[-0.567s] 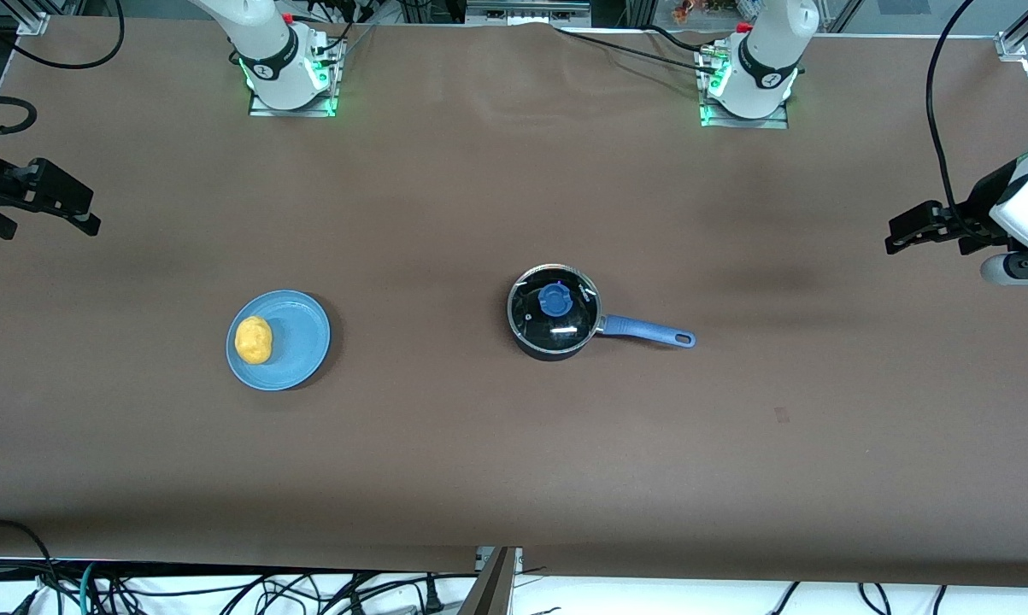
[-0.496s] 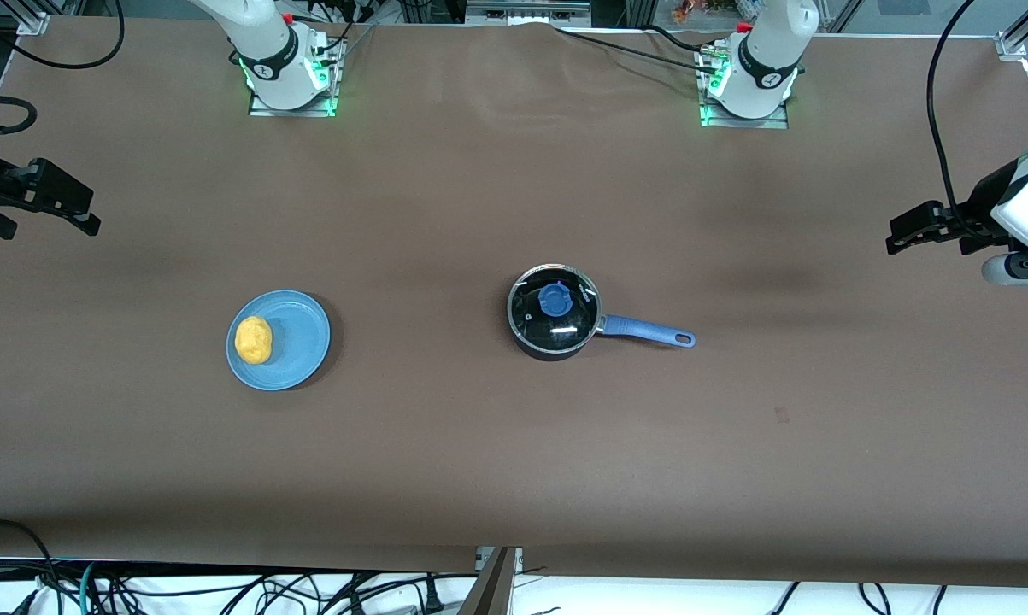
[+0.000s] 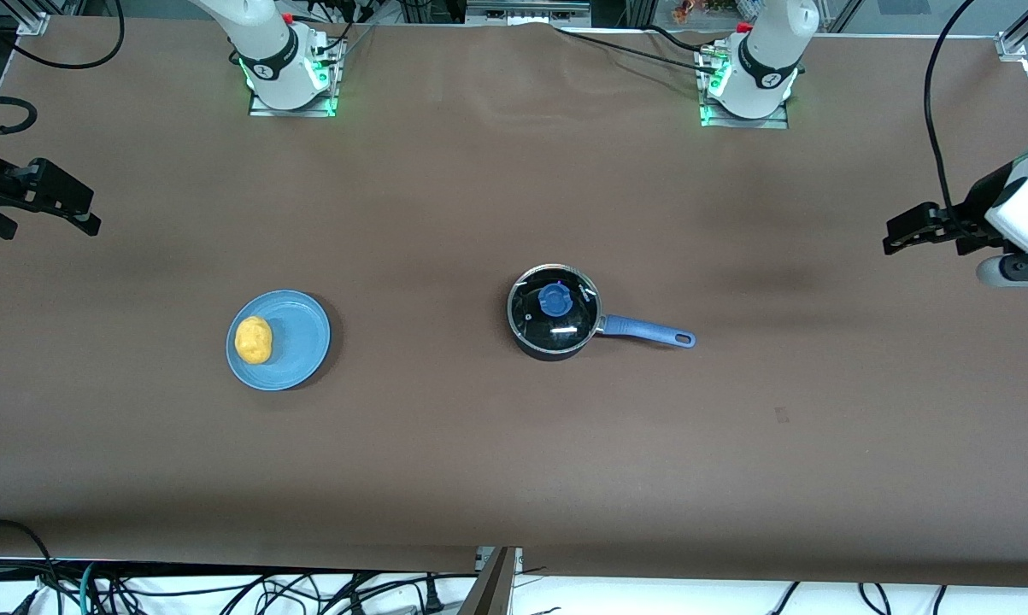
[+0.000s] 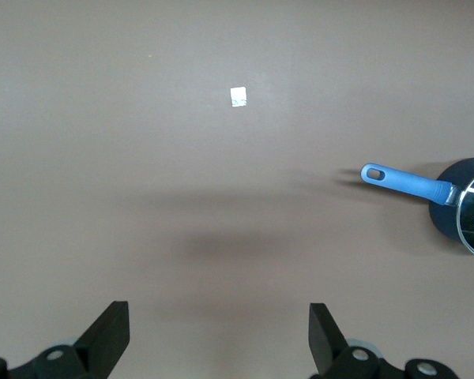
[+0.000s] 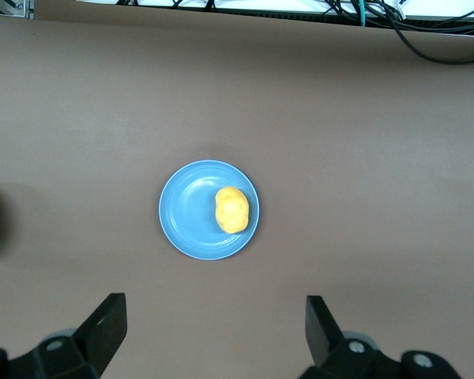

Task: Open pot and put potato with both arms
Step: 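Reach the left gripper down to the blue knob of the glass lid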

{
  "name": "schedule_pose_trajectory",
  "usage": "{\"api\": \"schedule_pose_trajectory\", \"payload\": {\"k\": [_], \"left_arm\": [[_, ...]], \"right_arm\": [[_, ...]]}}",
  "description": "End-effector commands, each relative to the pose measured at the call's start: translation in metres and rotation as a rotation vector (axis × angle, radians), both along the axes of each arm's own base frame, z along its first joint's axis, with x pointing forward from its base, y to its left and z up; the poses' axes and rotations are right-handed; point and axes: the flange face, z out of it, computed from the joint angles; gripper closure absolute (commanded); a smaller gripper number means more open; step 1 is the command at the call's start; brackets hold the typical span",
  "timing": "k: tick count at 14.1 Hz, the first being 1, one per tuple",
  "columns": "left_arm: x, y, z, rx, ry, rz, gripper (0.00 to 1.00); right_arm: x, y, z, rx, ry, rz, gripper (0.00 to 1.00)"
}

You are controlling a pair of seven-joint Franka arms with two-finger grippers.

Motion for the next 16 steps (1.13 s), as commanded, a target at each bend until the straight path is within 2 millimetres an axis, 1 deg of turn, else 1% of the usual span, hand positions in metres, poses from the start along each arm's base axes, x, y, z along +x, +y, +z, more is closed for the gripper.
{"api": "schedule_pose_trajectory", "payload": {"k": [1, 3, 5, 8, 10, 12, 13, 14, 15, 16], "left_arm": [[0.008, -0.057, -0.016, -0.01, -0.019, 0.012, 0.0], [0.016, -0.119, -0.04, -0.023, -0.037, 0.1, 0.0], [0.02, -0.177, -0.066, -0.049, -0.056, 0.132, 0.0], [0.026, -0.249, -0.108, -0.101, -0.09, 0.212, 0.0], [0.025, -0.287, -0.139, -0.089, -0.104, 0.262, 0.0], [0.015, -0.326, -0.164, -0.07, -0.122, 0.225, 0.0], [0.01, -0.34, -0.176, -0.059, -0.131, 0.206, 0.0], [0.009, -0.35, -0.189, -0.051, -0.136, 0.209, 0.0], [0.006, -0.362, -0.198, -0.045, -0.151, 0.211, 0.0], [0.004, -0.369, -0.211, -0.032, -0.15, 0.22, 0.0]], "right_arm": [[-0.002, 0.002, 0.003, 0.003, 0.003, 0.003, 0.0], [-0.002, 0.002, 0.003, 0.004, 0.004, 0.004, 0.0], [-0.002, 0.002, 0.003, 0.004, 0.007, 0.004, 0.0], [-0.002, 0.002, 0.001, 0.004, 0.01, 0.005, 0.0], [-0.002, 0.002, 0.001, 0.002, 0.01, 0.005, 0.0], [-0.002, 0.002, 0.001, 0.002, 0.01, 0.005, 0.0], [-0.002, 0.002, 0.001, 0.004, 0.01, 0.005, 0.0], [-0.002, 0.002, 0.001, 0.002, 0.01, 0.005, 0.0], [-0.002, 0.002, 0.001, 0.002, 0.01, 0.005, 0.0], [-0.002, 0.001, 0.001, 0.004, 0.01, 0.004, 0.0]]}}
